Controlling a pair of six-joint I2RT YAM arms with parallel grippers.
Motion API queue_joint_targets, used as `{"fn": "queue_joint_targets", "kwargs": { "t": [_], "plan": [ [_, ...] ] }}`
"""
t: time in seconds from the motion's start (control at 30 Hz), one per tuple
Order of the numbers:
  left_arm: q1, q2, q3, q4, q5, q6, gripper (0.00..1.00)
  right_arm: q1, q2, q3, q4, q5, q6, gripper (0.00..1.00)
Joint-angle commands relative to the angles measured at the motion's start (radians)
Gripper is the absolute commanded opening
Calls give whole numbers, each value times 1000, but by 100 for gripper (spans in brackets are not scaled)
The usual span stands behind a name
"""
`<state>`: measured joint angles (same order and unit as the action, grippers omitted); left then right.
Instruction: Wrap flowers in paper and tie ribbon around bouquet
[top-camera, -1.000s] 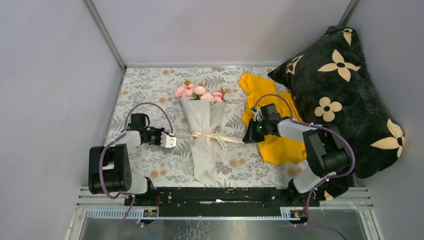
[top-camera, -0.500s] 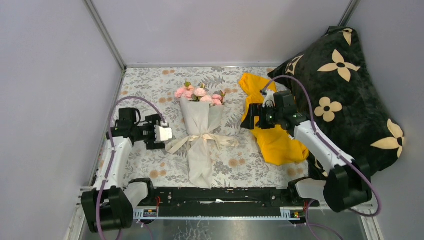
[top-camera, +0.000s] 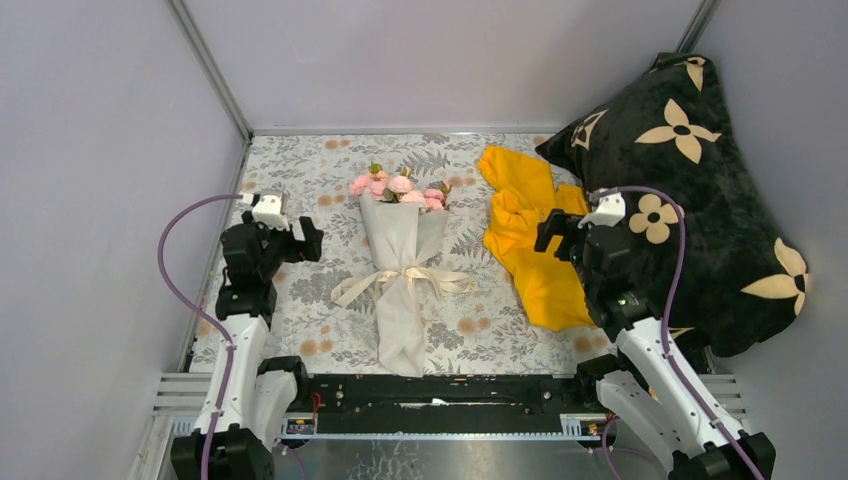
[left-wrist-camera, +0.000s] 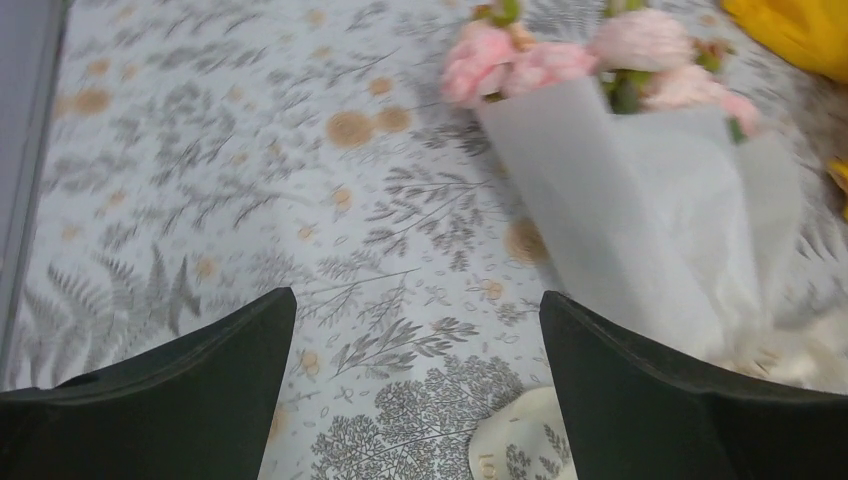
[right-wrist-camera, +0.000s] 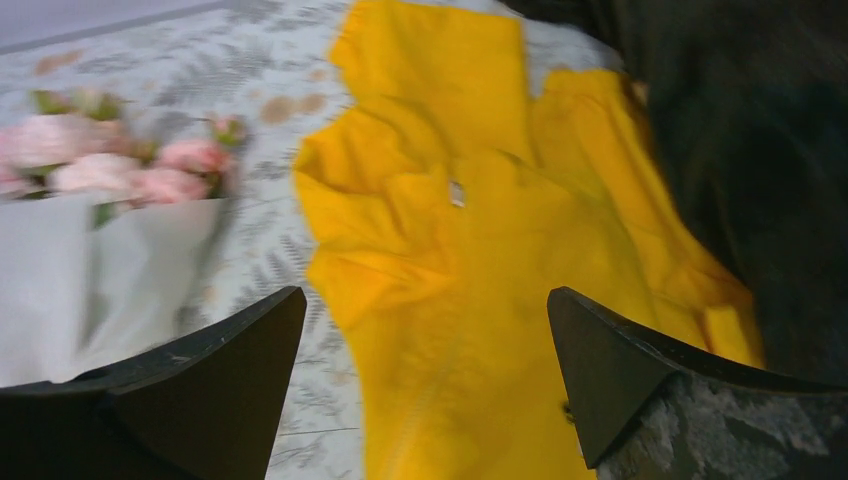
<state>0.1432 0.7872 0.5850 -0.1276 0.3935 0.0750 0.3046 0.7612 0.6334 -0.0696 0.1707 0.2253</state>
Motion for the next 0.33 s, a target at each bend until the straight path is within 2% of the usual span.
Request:
{"fn": "queue_joint_targets", "kwargs": {
  "t": [0.0,0.1,0.3],
  "plan": [
    [7,-24,-130,292,-307,-240,99,-4,-55,-132,165,391,77,100],
    [9,-27,-202,362,-359,-266,99,-4,-78,-203,203,548,126,100],
    [7,-49,-283,448,-362,-250,99,-4,-76,-172,103,577,169,100]
  ]
}}
